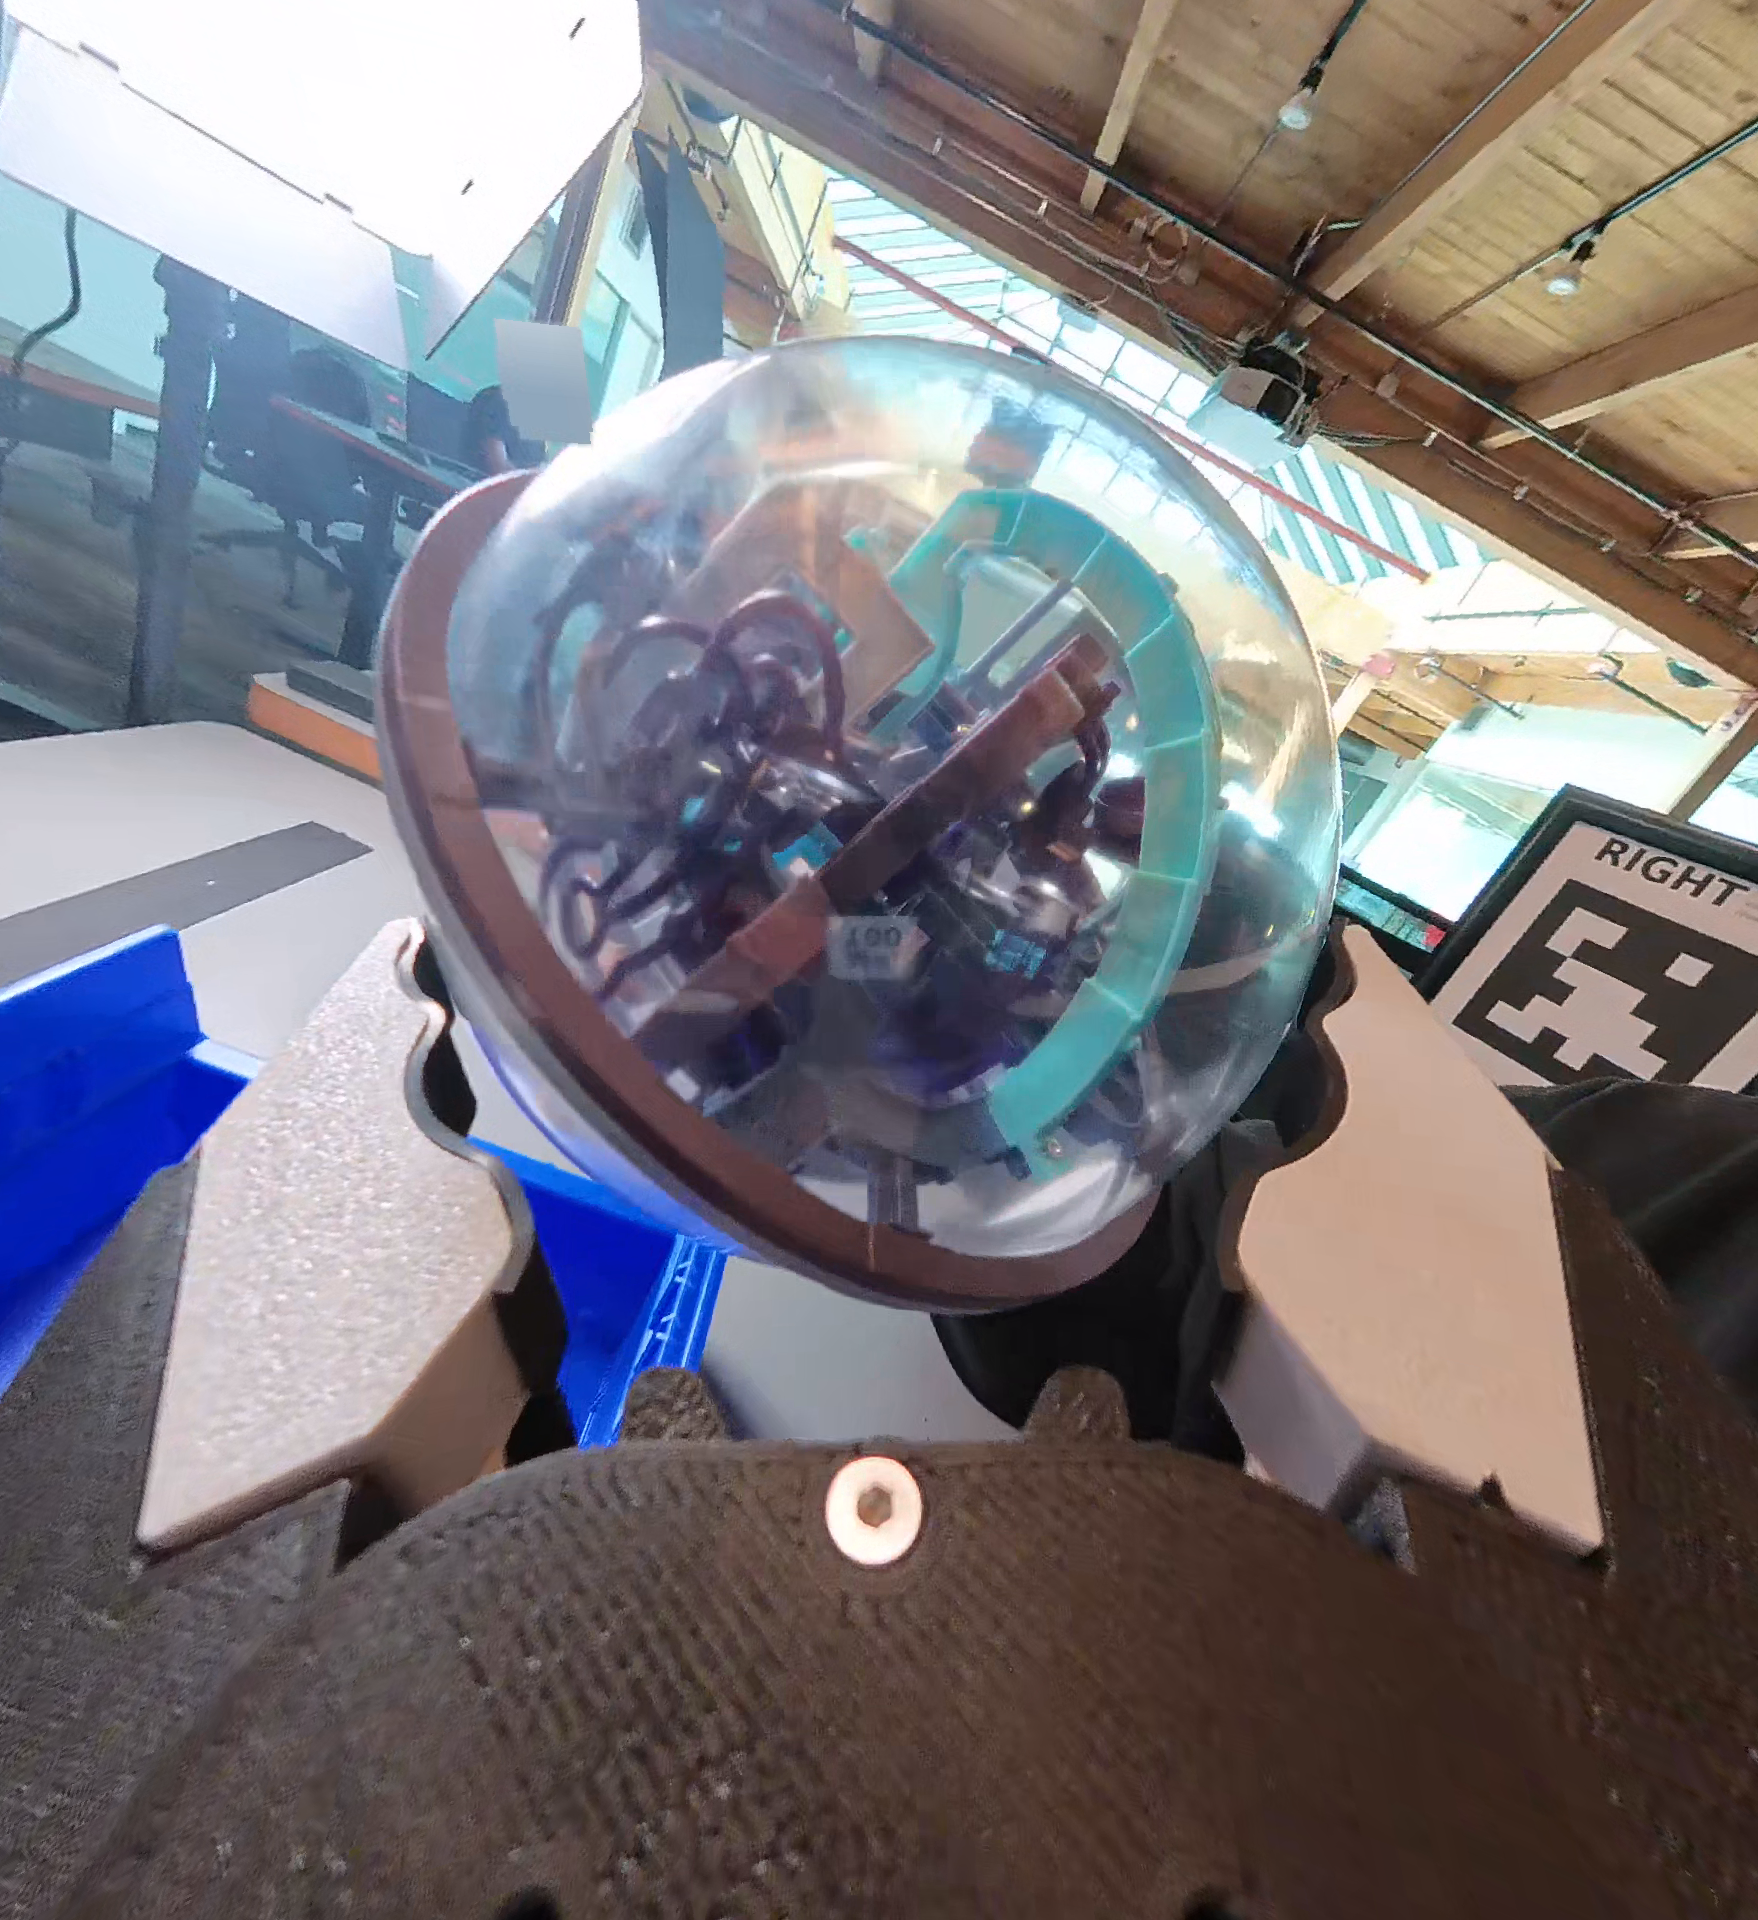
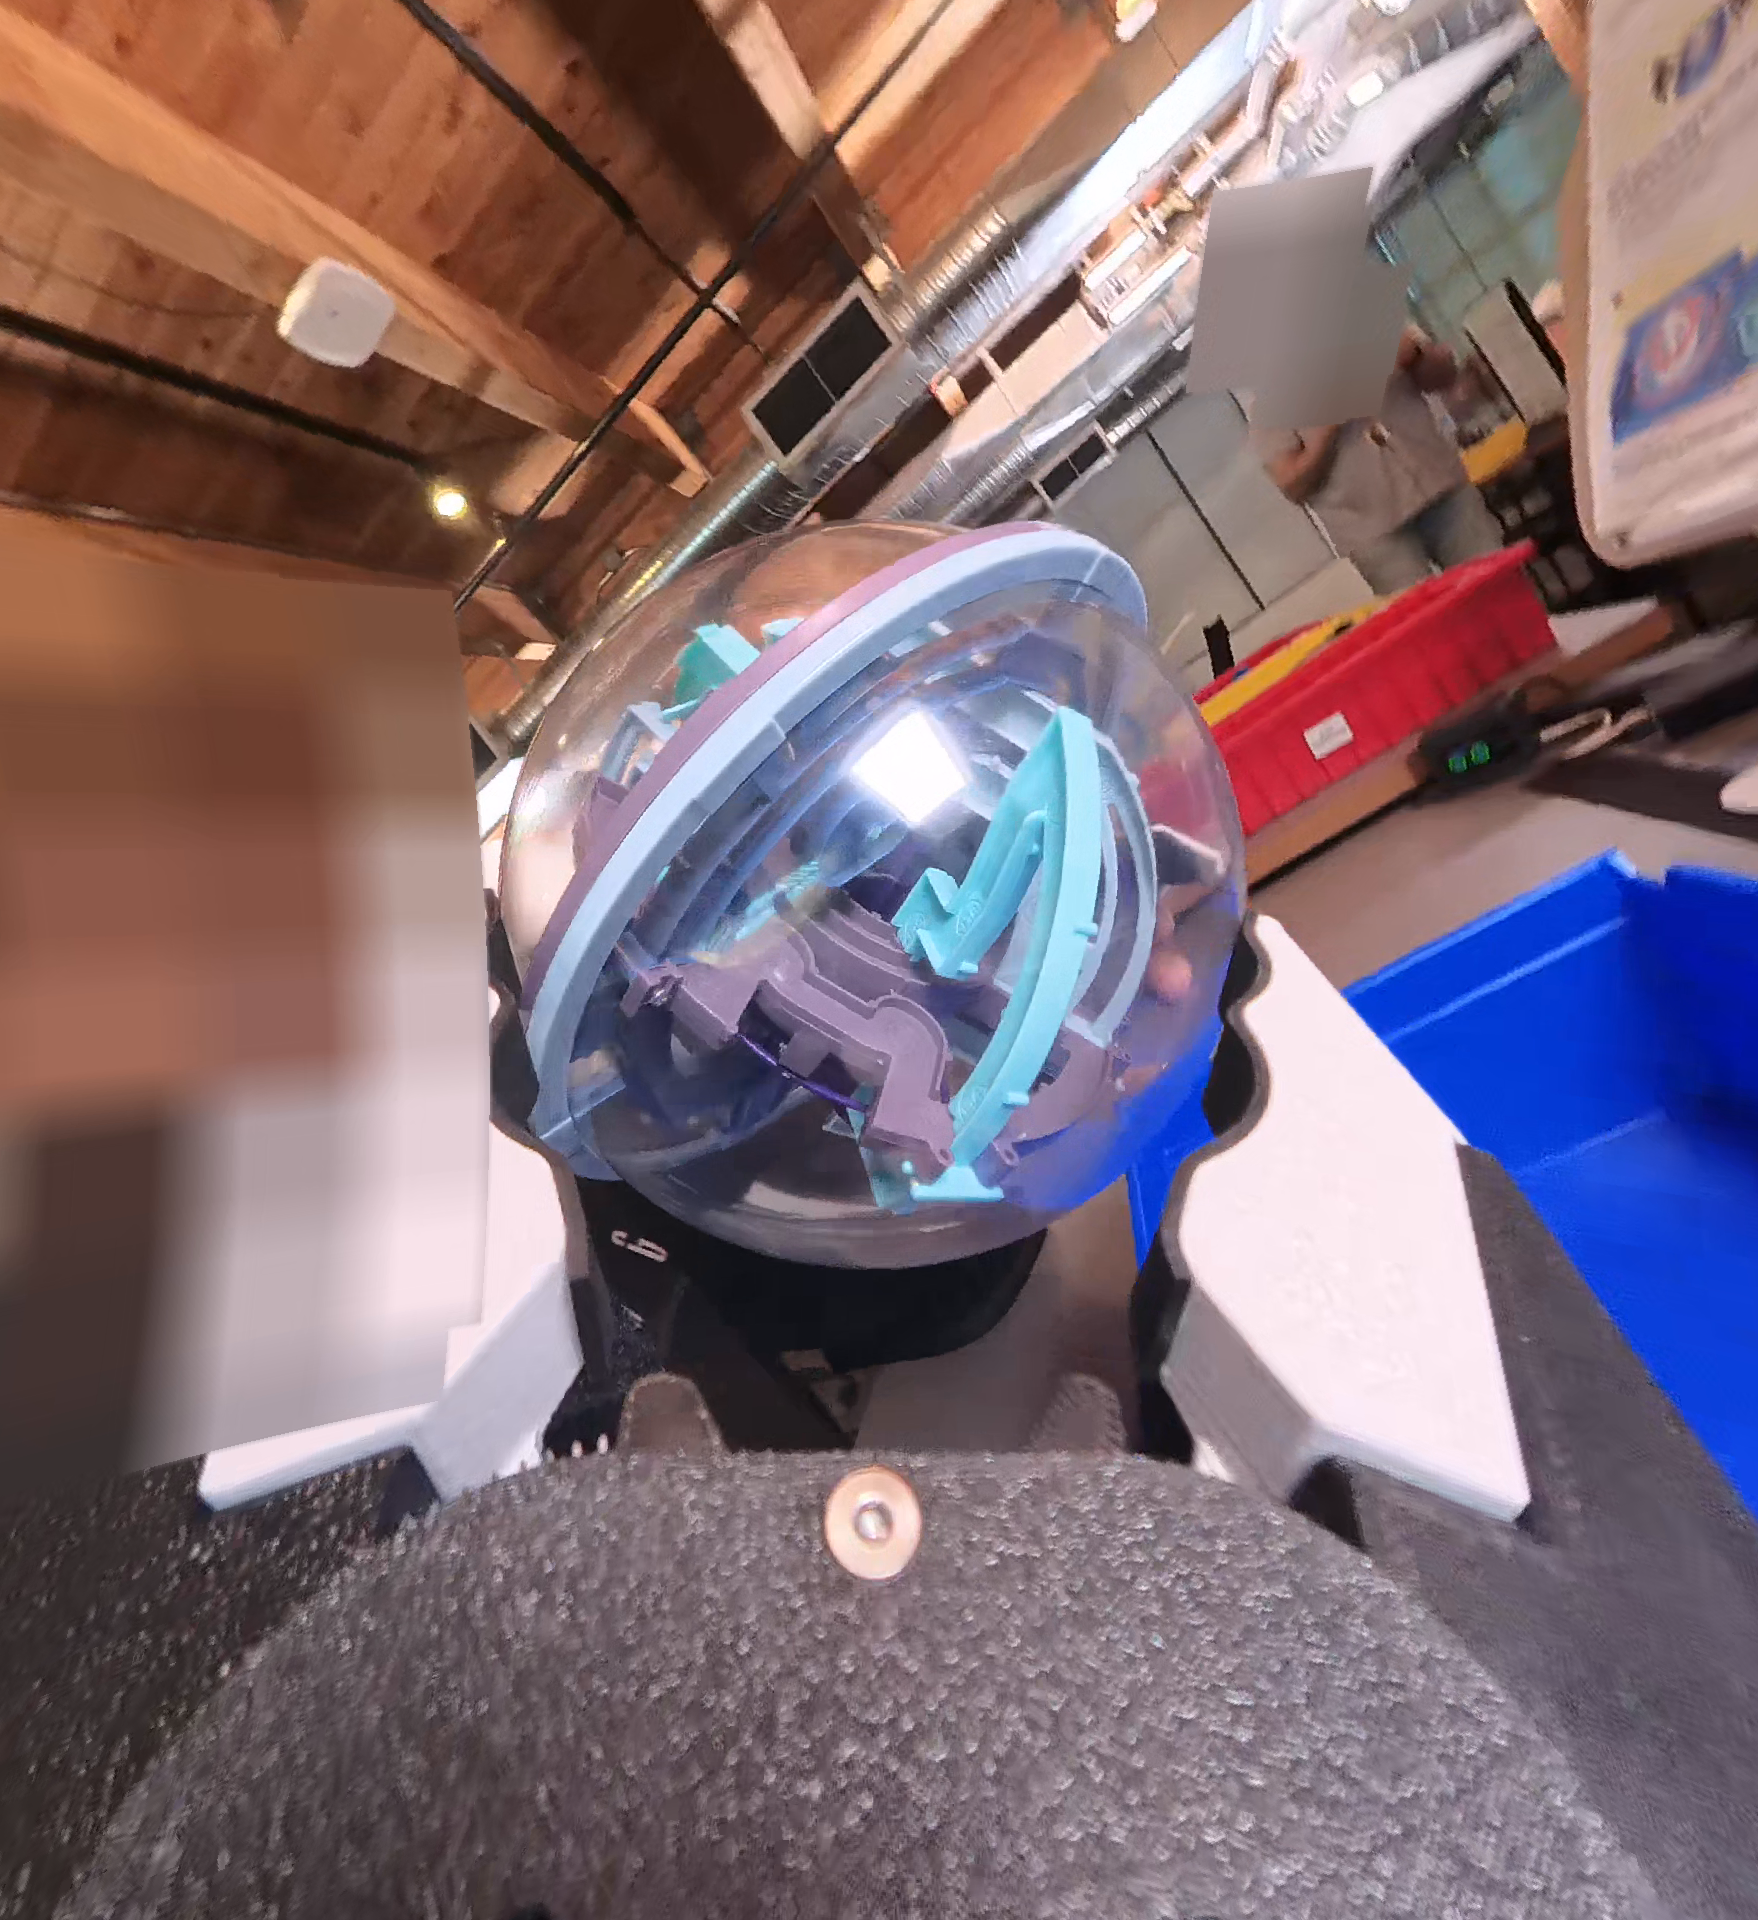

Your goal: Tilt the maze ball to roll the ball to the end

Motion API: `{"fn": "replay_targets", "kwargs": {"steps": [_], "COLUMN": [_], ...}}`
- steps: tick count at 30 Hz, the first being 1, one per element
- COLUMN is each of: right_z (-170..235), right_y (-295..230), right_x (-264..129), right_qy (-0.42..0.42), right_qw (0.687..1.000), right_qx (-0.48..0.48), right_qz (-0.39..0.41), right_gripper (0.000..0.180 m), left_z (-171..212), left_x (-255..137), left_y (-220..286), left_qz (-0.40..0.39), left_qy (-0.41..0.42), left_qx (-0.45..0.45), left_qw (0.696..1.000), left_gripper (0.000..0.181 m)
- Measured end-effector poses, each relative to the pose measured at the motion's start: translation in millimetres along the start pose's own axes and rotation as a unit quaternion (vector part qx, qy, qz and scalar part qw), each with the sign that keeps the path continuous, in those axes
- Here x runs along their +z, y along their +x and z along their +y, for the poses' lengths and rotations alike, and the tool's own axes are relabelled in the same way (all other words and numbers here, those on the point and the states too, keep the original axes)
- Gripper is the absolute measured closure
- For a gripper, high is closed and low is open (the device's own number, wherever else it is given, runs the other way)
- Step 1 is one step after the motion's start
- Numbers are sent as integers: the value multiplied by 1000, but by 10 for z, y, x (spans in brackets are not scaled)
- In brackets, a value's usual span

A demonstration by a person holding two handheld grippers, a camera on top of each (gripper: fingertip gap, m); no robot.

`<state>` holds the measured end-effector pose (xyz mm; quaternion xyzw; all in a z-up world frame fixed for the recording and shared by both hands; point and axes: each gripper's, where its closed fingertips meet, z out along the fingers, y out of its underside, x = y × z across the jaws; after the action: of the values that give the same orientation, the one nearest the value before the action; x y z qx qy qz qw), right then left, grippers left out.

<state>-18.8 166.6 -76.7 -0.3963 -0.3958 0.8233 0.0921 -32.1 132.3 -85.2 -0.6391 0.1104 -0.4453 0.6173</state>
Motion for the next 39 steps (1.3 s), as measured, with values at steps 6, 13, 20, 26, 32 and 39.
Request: {"fn": "replay_targets", "kwargs": {"steps": [6,13,20,26,32,39], "right_z": [31,-36,-81,-178,-217,-9], "right_y": [206,236,49,-197,-274,-461], "right_x": [2,-3,143,325,417,345], "right_qy": [-9,-22,-55,-61,-57,-101], "right_qw": [996,989,981,978,978,959], "right_qx": [76,31,-39,-109,-141,-254], "right_qz": [55,143,182,170,145,71], "right_gripper": [49,50,50,50,50,51], "left_z": [20,180,256,323,287,363], "left_x": [-85,-93,-129,-129,-152,-164], "left_y": [-188,-281,-162,-15,19,57], "left_qz": [-3,61,109,129,120,87], "left_qy": [-9,-14,-27,-39,-29,-58], "left_qx": [-45,-57,-3,61,94,220], "left_qw": [999,996,994,989,988,970], "left_gripper": [25,28,29,35,37,37]}}
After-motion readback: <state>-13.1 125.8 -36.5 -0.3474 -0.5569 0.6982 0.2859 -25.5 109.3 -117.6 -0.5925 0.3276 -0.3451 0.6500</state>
